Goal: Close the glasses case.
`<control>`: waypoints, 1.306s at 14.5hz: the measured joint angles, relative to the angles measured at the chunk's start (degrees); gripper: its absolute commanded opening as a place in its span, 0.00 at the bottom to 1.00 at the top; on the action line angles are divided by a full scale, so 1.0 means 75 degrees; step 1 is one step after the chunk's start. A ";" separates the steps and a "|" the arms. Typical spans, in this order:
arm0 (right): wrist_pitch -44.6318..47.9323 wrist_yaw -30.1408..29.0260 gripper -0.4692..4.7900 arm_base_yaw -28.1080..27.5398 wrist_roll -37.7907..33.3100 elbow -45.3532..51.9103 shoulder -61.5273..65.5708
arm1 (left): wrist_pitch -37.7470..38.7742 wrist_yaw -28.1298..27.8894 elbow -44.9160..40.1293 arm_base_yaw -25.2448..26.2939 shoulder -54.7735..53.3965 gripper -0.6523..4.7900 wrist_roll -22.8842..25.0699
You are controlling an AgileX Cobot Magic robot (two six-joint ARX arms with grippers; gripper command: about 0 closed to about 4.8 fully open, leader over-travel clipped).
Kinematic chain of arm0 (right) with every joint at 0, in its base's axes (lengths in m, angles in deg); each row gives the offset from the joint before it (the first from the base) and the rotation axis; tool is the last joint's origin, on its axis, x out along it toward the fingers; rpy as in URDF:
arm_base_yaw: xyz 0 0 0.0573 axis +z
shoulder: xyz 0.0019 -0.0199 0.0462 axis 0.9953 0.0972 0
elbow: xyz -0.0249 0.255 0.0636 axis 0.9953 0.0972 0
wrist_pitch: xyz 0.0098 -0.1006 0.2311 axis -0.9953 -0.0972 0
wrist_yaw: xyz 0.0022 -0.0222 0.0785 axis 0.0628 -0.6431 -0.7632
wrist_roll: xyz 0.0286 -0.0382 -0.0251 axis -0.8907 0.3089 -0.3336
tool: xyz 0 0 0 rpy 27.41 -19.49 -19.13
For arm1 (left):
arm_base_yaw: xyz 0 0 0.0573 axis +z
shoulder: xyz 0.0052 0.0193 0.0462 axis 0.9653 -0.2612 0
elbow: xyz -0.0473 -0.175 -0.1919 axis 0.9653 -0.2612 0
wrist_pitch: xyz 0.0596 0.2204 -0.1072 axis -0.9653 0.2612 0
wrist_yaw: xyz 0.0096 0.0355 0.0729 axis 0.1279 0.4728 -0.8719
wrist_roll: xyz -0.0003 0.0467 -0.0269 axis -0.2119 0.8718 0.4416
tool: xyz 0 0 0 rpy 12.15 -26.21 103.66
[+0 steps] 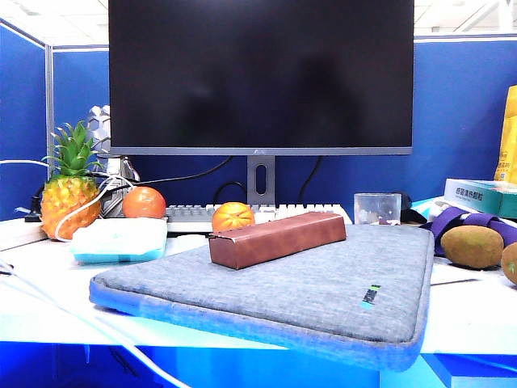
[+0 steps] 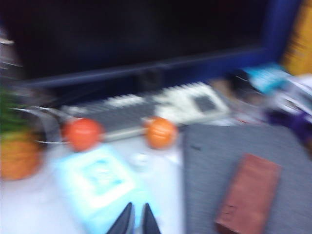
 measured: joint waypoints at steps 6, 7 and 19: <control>0.0289 0.0825 0.08 0.0009 -0.0580 0.4342 -0.4083 | 0.0029 -0.0446 -0.1448 0.0000 0.2465 0.19 -0.0283; 0.0280 0.0863 0.08 0.0009 -0.0679 0.4788 -0.4640 | 0.0085 -0.0469 -0.1620 0.0000 0.2672 0.19 -0.0554; 0.0315 0.0766 0.08 0.0009 -0.1795 0.6808 -0.6767 | 0.0938 0.1778 -0.3605 0.0000 0.4861 0.17 -0.1119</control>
